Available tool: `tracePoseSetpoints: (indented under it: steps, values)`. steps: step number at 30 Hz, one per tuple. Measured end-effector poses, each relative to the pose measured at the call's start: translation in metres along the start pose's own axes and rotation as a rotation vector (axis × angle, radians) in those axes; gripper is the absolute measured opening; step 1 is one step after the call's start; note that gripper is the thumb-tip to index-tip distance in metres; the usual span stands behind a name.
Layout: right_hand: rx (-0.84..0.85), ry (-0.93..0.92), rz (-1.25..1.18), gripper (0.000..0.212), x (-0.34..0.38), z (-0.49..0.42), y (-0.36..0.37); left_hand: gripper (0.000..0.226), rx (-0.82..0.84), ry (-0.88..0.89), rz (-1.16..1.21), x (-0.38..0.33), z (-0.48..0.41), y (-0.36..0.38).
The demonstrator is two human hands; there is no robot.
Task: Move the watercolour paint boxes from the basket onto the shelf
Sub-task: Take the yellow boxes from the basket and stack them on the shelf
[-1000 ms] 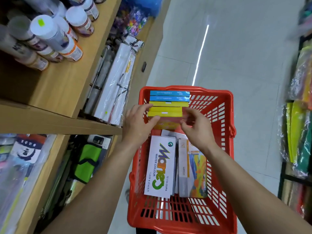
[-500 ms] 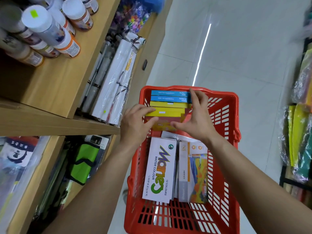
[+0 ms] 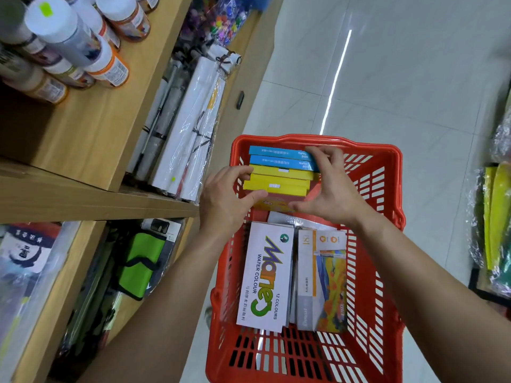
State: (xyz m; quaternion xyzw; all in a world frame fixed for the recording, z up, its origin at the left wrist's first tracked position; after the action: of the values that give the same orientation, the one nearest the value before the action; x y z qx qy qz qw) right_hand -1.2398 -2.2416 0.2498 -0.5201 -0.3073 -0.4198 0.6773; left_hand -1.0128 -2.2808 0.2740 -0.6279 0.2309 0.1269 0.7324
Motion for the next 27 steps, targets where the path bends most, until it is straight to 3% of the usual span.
tracePoseSetpoints:
  steps: [7, 12, 15, 19, 27]
  values:
    - [-0.05, -0.009, -0.124, 0.125, -0.019, 0.003, 0.011, 0.043, -0.013, 0.028, -0.012, 0.006, -0.003, 0.004]
    - [-0.103, 0.008, -0.277, 0.111, -0.024, -0.003, 0.012, 0.04, -0.046, 0.024, -0.006, 0.006, -0.003, 0.005]
    - [-0.076, -0.032, -0.235, 0.107, -0.027, -0.01, 0.012, 0.04, -0.048, 0.014, 0.016, 0.007, -0.002, 0.007]
    - [-0.052, -0.07, -0.199, 0.116, -0.033, -0.016, 0.014, 0.04, -0.064, 0.008, 0.042, 0.006, -0.001, 0.011]
    - [-0.076, -0.145, -0.197, 0.107, -0.026, -0.016, 0.012, 0.04, -0.092, -0.01, 0.037, 0.007, 0.005, 0.011]
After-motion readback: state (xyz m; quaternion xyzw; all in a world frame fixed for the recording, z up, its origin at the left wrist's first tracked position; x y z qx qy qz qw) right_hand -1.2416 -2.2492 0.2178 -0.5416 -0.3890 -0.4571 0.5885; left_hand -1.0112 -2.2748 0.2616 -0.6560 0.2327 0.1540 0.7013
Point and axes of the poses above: each hand's wrist, its own z-axis away from the middle knuckle, its own y-axis out of the palm, x = y × z, the point moved 6 cm from there along -z, towards the middle knuckle, and after that the axes turned 13 degrees about -z, right-handed, at the moved point
